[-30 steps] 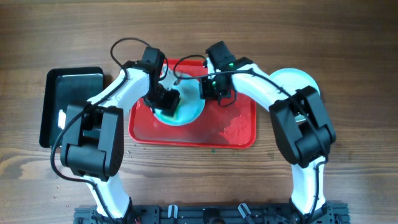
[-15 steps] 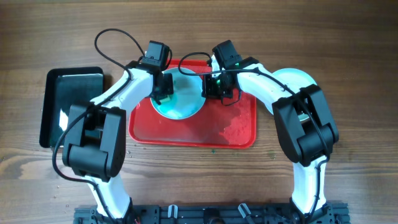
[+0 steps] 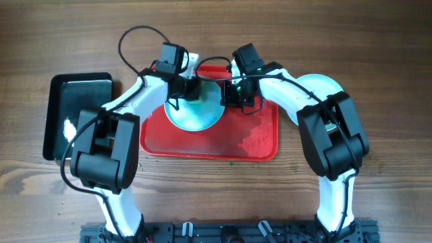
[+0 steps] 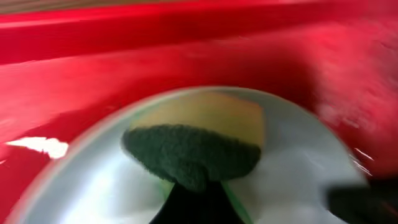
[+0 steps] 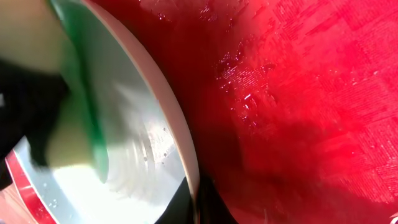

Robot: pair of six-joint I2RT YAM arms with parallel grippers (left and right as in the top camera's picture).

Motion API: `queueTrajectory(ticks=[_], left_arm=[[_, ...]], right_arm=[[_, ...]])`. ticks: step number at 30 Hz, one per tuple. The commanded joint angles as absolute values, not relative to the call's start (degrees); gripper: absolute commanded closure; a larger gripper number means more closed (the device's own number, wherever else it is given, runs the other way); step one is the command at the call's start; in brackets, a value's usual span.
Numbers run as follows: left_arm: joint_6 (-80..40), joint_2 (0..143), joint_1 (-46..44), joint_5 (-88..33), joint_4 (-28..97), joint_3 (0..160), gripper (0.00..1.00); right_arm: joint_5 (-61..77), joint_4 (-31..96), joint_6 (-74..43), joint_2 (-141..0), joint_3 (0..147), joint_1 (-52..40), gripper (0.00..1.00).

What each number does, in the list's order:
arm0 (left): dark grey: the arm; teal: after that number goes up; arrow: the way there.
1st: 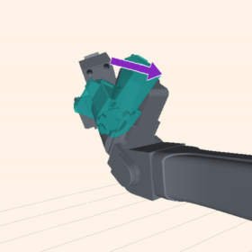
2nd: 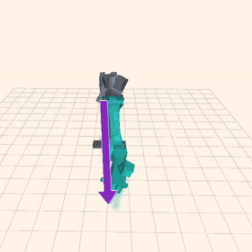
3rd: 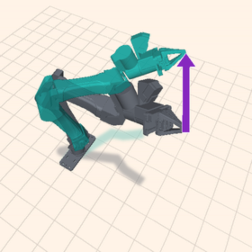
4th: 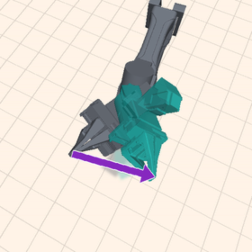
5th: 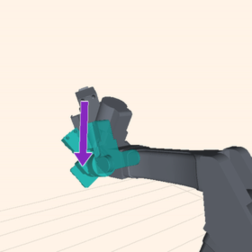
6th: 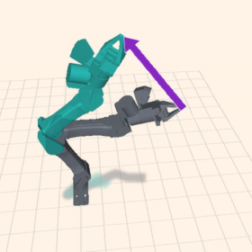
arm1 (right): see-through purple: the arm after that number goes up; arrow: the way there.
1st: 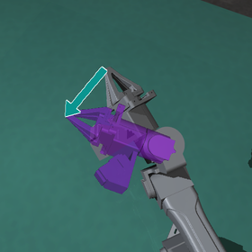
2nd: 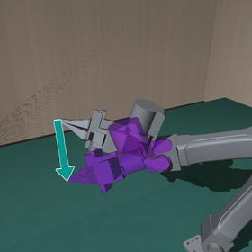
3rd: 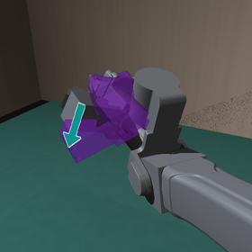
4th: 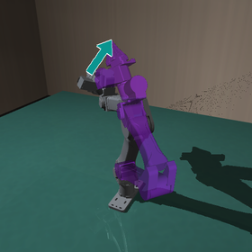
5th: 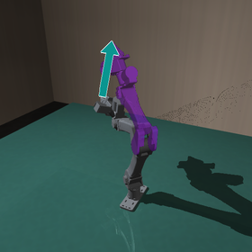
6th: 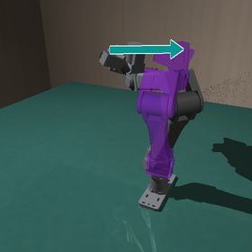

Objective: Clean dirty plates on tray and stack at the side
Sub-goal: 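Scrub the third plate with the sponge in the left gripper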

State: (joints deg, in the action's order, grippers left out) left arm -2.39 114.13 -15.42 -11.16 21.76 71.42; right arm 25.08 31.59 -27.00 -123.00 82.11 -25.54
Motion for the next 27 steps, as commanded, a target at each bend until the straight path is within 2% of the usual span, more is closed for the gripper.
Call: queueTrajectory(ticks=[1, 3, 6, 8, 12, 16, 17, 19, 22, 24, 27], left_arm=[[-17.6, 115.1, -15.2, 13.0, 26.0, 71.2, 0.96], [-21.5, 115.1, -15.2, 15.7, 30.8, 71.2, 0.96], [-18.4, 115.1, -15.3, 5.3, 38.6, 71.2, 0.96], [-11.1, 115.1, -15.3, -4.3, 41.2, 71.2, 0.96], [13.9, 115.1, -15.3, -32.4, 49.3, 71.2, 0.96], [17.2, 115.1, -15.2, -36.4, 47.7, 71.3, 0.96], [17.1, 115.1, -15.1, -36.0, 45.8, 71.3, 0.96], [8.7, 115.1, -14.7, -29.0, 39.3, 71.3, 0.96], [-10.4, 115.1, -13.8, -6.0, 32.4, 71.3, 0.96], [-22.0, 115.0, -13.3, 9.9, 32.7, 71.3, 0.96], [-26.0, 113.5, -12.8, 17.5, 36.2, 71.9, 0.96]], right_arm=[[24.4, 32.1, -27.0, -123.6, 80.5, -25.8, 0.96], [24.3, 32.1, -27.0, -123.6, 80.5, -25.8, 0.96], [24.2, 32.1, -27.0, -123.6, 80.5, -25.8, 0.96], [24.2, 32.2, -27.0, -123.6, 80.5, -25.8, 0.95], [24.3, 32.3, -26.8, -123.6, 80.5, -25.8, 0.96], [24.5, 32.2, -26.9, -123.6, 80.5, -25.8, 0.96], [24.5, 32.2, -27.0, -123.6, 80.5, -25.8, 0.96], [24.5, 32.2, -27.0, -123.6, 80.5, -25.8, 0.96], [24.4, 32.2, -27.0, -123.6, 80.5, -25.8, 0.96], [24.4, 32.2, -27.0, -123.6, 80.5, -25.8, 0.96], [24.4, 32.1, -27.0, -123.6, 80.5, -25.8, 0.96]])
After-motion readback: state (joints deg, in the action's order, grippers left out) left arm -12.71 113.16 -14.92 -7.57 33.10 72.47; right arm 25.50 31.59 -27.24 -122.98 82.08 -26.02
